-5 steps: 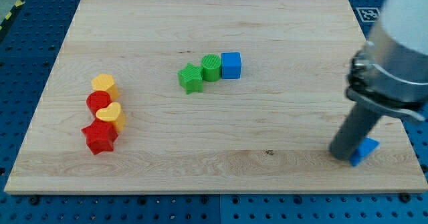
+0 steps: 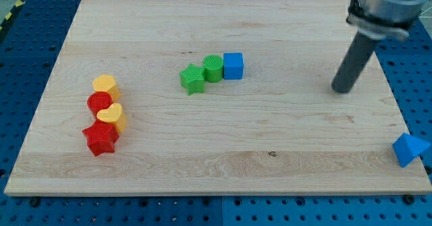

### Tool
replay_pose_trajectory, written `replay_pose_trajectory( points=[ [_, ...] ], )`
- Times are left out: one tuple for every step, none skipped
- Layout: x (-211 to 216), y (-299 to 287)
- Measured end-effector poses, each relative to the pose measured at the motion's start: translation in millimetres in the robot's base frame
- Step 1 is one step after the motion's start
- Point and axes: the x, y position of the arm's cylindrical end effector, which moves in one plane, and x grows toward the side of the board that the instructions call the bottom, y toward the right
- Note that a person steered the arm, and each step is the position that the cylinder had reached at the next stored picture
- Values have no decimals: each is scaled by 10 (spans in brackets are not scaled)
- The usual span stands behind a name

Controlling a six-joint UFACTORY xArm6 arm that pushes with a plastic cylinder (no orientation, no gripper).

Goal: Move your arm to separate the blue cube and the green circle

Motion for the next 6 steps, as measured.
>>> replay_pose_trajectory(
  points=[
    [-476, -492],
    [-722, -1248],
    [-688, -1900],
    [-492, -2051],
    [-278, -2021],
    [-36, -1919]
  ],
)
